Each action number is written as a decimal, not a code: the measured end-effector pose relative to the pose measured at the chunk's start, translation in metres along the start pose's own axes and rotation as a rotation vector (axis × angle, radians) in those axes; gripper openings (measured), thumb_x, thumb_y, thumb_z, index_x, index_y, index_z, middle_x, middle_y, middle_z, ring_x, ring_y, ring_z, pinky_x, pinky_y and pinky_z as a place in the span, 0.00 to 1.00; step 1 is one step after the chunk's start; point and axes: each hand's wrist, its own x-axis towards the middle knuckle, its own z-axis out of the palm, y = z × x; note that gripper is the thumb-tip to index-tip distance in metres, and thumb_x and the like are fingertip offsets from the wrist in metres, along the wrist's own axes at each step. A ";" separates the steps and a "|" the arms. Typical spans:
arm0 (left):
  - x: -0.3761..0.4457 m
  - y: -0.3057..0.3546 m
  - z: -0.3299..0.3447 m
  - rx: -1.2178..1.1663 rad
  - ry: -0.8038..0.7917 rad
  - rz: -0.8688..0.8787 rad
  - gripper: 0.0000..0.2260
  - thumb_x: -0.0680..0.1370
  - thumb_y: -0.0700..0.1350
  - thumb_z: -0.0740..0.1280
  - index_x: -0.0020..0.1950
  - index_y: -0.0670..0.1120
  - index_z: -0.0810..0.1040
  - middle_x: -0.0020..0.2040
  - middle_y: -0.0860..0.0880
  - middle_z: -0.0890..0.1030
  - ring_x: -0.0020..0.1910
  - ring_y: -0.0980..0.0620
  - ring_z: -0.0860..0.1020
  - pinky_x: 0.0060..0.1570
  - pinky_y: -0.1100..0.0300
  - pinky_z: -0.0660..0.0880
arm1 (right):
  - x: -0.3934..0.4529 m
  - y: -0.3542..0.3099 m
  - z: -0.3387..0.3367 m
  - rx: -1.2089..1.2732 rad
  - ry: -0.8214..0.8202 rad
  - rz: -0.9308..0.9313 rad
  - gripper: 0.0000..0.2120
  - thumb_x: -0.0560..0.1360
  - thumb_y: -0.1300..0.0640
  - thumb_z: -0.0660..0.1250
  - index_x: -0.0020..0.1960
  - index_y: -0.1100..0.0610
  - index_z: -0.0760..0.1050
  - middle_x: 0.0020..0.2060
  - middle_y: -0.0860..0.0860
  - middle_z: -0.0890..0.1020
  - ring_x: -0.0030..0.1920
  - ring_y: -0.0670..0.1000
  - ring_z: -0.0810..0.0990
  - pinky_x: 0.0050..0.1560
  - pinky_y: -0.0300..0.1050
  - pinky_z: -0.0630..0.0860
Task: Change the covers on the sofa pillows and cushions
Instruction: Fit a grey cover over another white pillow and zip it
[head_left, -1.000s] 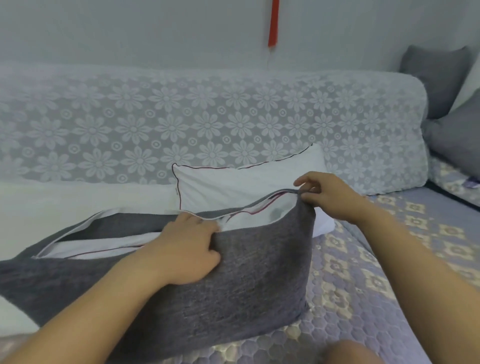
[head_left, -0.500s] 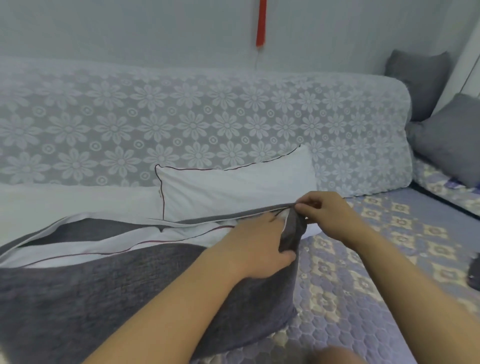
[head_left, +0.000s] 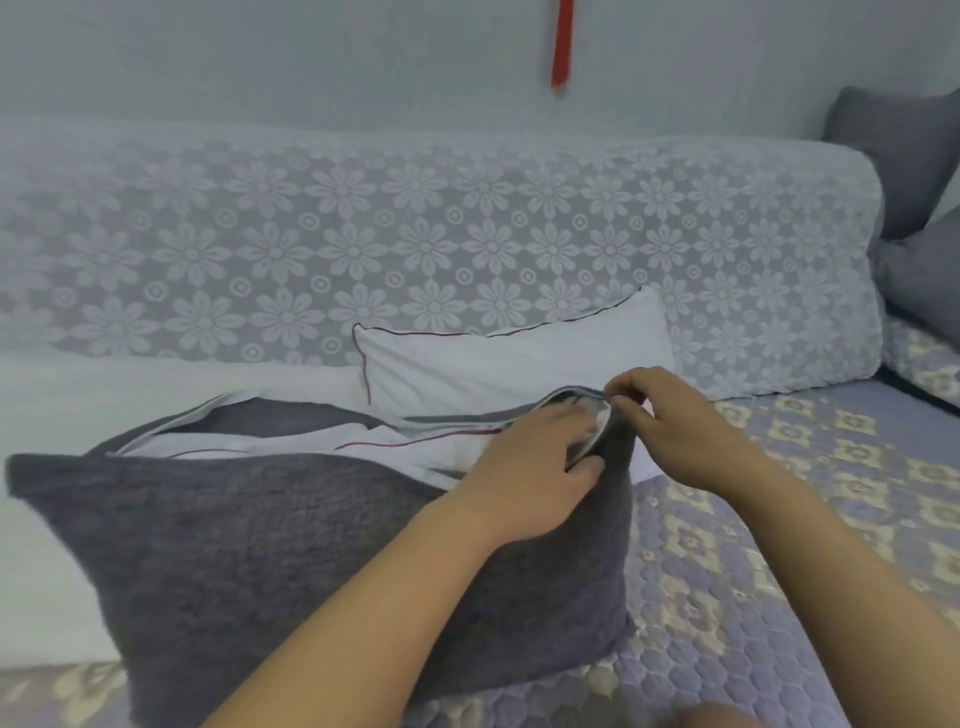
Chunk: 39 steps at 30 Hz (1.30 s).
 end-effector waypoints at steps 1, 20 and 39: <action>-0.006 -0.003 -0.008 0.112 0.015 0.032 0.08 0.81 0.55 0.63 0.56 0.54 0.75 0.63 0.53 0.76 0.63 0.48 0.74 0.63 0.47 0.73 | 0.002 -0.009 0.003 -0.030 -0.006 -0.064 0.13 0.82 0.50 0.62 0.65 0.49 0.75 0.59 0.47 0.77 0.59 0.48 0.74 0.59 0.43 0.69; -0.164 -0.173 -0.190 0.095 0.612 -0.857 0.29 0.79 0.61 0.67 0.77 0.53 0.65 0.74 0.42 0.67 0.72 0.38 0.67 0.70 0.42 0.66 | 0.071 -0.099 0.082 -0.180 -0.044 -0.017 0.11 0.82 0.52 0.63 0.42 0.54 0.72 0.41 0.52 0.78 0.45 0.56 0.75 0.42 0.49 0.67; -0.328 -0.221 -0.008 -0.511 0.352 -0.908 0.07 0.81 0.47 0.70 0.58 0.54 0.78 0.50 0.60 0.84 0.50 0.62 0.83 0.51 0.63 0.79 | 0.039 -0.137 0.239 -0.554 -0.113 -0.070 0.35 0.81 0.34 0.38 0.82 0.50 0.46 0.80 0.56 0.54 0.80 0.59 0.50 0.79 0.61 0.43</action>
